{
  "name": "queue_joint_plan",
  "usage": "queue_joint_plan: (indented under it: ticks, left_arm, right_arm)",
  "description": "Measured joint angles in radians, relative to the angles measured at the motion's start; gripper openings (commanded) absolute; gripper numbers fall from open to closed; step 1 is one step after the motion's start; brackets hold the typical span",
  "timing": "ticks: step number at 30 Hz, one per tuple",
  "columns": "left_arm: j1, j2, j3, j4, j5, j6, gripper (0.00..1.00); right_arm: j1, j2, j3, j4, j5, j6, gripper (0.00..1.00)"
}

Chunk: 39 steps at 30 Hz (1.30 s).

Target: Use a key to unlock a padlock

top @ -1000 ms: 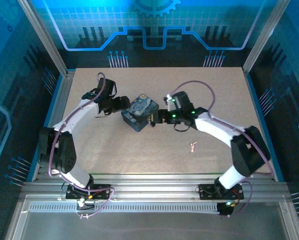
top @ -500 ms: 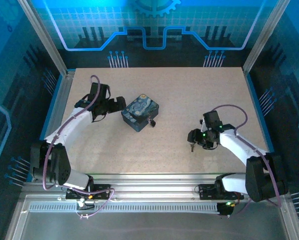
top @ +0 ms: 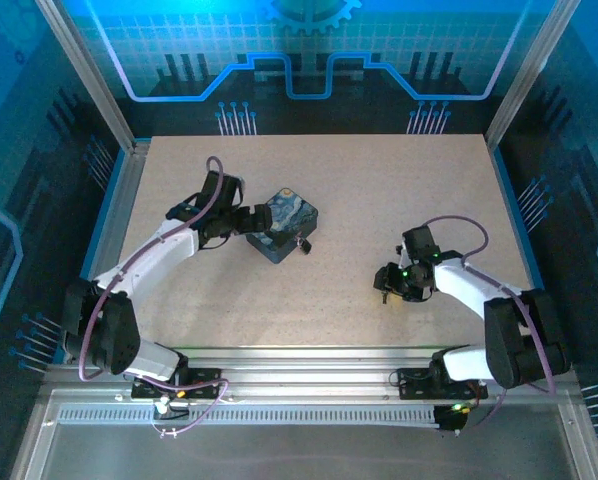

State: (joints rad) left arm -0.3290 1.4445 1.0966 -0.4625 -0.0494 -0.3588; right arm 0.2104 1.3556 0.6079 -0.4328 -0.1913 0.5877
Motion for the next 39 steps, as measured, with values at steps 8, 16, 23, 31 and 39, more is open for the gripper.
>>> queue_joint_plan:
  ticks: [8,16,23,31,39]
  left_arm:
    - [-0.028,-0.006,0.002,-0.002,0.000,0.014,0.99]
    - [-0.031,-0.064,-0.008,0.004,0.001,0.019,0.99]
    - [-0.042,-0.068,-0.026,0.005,0.016,0.021,0.99]
    - [-0.152,-0.032,-0.029,0.033,0.122,0.017,0.91]
    - [-0.307,0.081,-0.040,0.158,0.352,-0.043,0.77]
  right_arm:
    - [0.026,0.027,0.020,-0.020,0.044,0.021,0.33]
    - [0.053,0.094,0.092,-0.102,0.116,0.067,0.18]
    - [0.060,0.111,0.109,-0.081,0.106,0.119,0.00]
    - [0.050,0.119,0.106,-0.029,0.043,0.205,0.00]
    - [0.008,0.118,0.105,0.011,-0.030,0.275,0.00]
